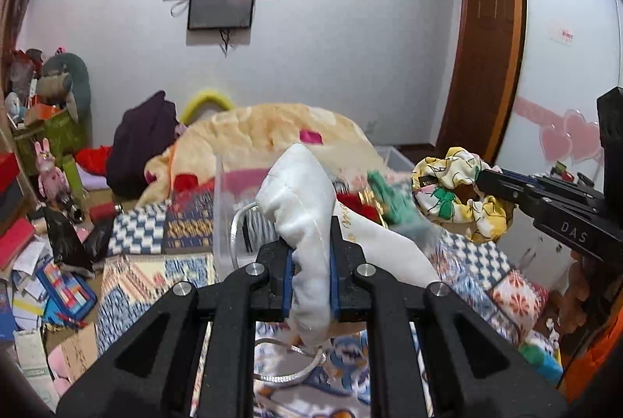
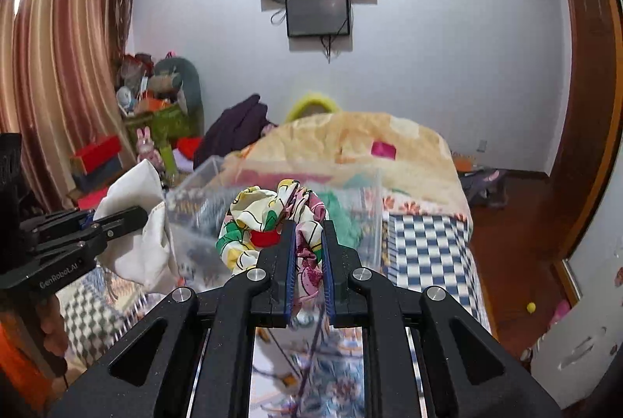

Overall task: Organize soft objects
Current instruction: 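Lower the white bag and floral scrunchie into the clear box and release both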

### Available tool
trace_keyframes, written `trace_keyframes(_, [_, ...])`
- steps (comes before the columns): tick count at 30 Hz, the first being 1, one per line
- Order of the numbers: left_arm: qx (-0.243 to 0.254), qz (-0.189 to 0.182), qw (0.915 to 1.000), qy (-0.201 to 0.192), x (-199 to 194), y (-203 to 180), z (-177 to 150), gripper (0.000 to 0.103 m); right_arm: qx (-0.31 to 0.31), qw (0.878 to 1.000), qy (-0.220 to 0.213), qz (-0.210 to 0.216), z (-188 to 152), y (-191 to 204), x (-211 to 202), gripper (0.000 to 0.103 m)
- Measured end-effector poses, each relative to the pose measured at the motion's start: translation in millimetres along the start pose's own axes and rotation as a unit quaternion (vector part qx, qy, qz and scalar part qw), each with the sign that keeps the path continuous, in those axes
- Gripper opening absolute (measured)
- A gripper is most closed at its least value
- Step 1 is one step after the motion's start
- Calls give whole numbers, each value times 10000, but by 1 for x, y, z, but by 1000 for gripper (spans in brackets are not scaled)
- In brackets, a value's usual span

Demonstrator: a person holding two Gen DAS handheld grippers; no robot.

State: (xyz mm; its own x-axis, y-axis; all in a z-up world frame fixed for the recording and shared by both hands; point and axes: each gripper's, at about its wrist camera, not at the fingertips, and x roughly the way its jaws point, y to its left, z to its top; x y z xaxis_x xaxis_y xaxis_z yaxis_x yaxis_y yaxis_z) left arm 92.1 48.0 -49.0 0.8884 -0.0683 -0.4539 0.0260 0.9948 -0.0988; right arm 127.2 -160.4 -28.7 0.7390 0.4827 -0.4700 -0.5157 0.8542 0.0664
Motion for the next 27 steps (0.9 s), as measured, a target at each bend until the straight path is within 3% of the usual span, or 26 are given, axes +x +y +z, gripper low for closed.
trace_keyframes(10, [-49, 240, 9995, -198, 25, 5, 30, 14, 79, 9998, -178, -24, 19, 8, 21, 11])
trace_keyframes(19, [-155, 427, 9987, 212, 67, 11, 23, 14, 70, 9998, 152, -104, 10, 12, 56, 11])
trace_keyframes(27, [-214, 355, 9973, 611, 103, 10, 11, 14, -219, 9981, 489, -289, -1, 16, 84, 12])
